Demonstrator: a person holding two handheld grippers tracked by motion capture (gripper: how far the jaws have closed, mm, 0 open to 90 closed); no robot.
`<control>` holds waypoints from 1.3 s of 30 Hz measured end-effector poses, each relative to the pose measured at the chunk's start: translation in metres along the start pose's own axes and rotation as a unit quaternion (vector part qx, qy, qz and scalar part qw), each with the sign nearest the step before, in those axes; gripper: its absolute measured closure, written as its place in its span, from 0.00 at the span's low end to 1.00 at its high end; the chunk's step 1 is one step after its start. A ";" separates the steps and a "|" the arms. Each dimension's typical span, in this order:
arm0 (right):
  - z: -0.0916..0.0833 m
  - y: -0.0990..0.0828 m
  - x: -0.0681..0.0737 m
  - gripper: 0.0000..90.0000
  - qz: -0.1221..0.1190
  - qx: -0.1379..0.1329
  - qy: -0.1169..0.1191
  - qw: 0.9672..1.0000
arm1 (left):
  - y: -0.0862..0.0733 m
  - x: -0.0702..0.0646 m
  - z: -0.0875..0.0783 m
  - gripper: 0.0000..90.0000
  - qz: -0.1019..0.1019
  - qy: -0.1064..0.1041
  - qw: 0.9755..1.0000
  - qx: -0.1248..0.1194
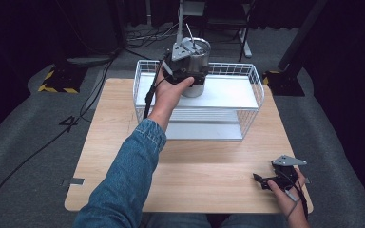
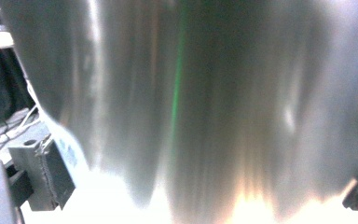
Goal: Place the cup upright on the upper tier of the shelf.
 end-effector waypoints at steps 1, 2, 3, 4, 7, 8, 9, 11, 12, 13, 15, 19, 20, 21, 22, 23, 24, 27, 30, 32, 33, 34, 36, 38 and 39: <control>0.000 0.000 0.000 0.01 0.000 0.000 0.000 1.000 | -0.001 -0.001 0.001 0.04 -0.001 0.002 1.000 -0.003; 0.000 0.000 0.000 0.01 0.000 0.000 0.000 1.000 | -0.001 0.000 0.001 0.04 -0.004 0.001 1.000 -0.004; 0.000 0.000 0.000 0.01 0.000 0.000 0.000 1.000 | -0.002 0.000 0.002 0.04 -0.003 0.002 1.000 -0.004; 0.000 0.000 0.000 0.01 0.000 0.000 0.000 1.000 | -0.002 0.000 0.002 0.04 -0.003 0.002 1.000 -0.004; 0.000 0.000 0.000 0.01 0.000 0.000 0.000 1.000 | -0.001 0.000 0.002 0.04 -0.001 0.000 1.000 -0.004; 0.000 0.000 0.000 0.01 0.000 0.000 0.000 1.000 | -0.001 0.000 0.002 0.04 0.000 0.000 1.000 -0.003; 0.000 0.000 0.000 0.01 0.000 0.000 0.000 1.000 | -0.001 0.000 0.001 0.03 0.002 0.000 1.000 -0.002; 0.000 0.000 0.000 0.01 0.000 0.000 0.000 1.000 | -0.001 0.000 0.002 0.03 0.001 0.001 1.000 -0.004; 0.000 0.000 0.000 0.01 0.000 0.000 0.000 1.000 | -0.001 0.000 0.002 0.03 -0.001 0.002 1.000 -0.004; 0.000 0.000 0.000 0.01 0.000 0.000 0.000 1.000 | -0.001 -0.001 0.001 0.03 -0.001 0.003 1.000 -0.003; 0.000 0.000 0.000 0.01 0.000 0.000 0.000 1.000 | -0.001 -0.001 0.001 0.04 -0.004 0.003 1.000 -0.002; 0.000 0.000 0.000 0.01 0.000 0.000 0.000 1.000 | -0.001 -0.001 0.000 0.04 -0.004 0.001 1.000 0.000; 0.000 0.000 0.000 0.01 0.000 0.000 0.000 1.000 | -0.001 -0.001 0.000 0.04 -0.004 0.003 1.000 -0.003; 0.000 0.000 0.000 0.01 0.000 0.000 0.000 1.000 | -0.001 -0.002 0.000 0.04 -0.004 0.003 1.000 -0.004; 0.000 0.000 0.000 0.01 0.000 0.000 0.000 1.000 | -0.002 -0.001 0.000 0.03 -0.004 0.003 1.000 -0.008; 0.000 0.000 0.000 0.01 0.000 0.000 0.000 1.000 | -0.002 -0.002 0.000 0.03 -0.005 0.005 1.000 -0.013; 0.000 0.000 0.000 0.01 0.000 0.000 0.000 1.000 | -0.003 -0.002 0.000 0.03 -0.002 0.009 1.000 -0.017; 0.000 0.000 0.000 0.01 0.000 0.000 0.000 1.000 | -0.002 -0.004 0.000 0.03 -0.004 0.020 1.000 -0.018; 0.000 0.000 0.000 0.01 0.000 0.000 0.000 1.000 | -0.002 -0.005 0.000 0.02 -0.004 0.021 1.000 -0.015; 0.000 0.000 0.000 0.01 0.000 0.000 0.000 1.000 | -0.001 -0.005 -0.002 0.02 0.001 0.022 1.000 -0.004; 0.000 0.000 0.000 0.01 0.000 0.000 0.000 1.000 | -0.001 -0.005 -0.003 0.01 0.006 0.022 1.000 -0.004; 0.000 0.000 0.000 0.01 0.000 0.000 0.000 1.000 | -0.001 -0.006 -0.004 0.00 0.016 0.021 1.000 -0.001; 0.000 0.000 0.000 0.01 0.000 0.000 0.000 1.000 | -0.001 -0.006 -0.005 0.00 0.031 0.026 0.999 0.002; 0.000 0.000 0.000 0.01 0.000 0.000 0.000 1.000 | -0.001 -0.006 -0.006 0.00 0.030 0.030 0.999 0.001; 0.000 0.000 0.000 0.01 0.000 0.000 0.000 1.000 | 0.000 -0.007 -0.006 0.00 0.028 0.032 0.999 0.001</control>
Point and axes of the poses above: each handheld gripper's, and its own axes: z roughly forward along the jaws, y roughly out of its top, x roughly to its left, the point moved 1 cm from there along z, roughly forward along the jaws, and after that the axes turned 4 degrees about -z, right-handed, at the moved point
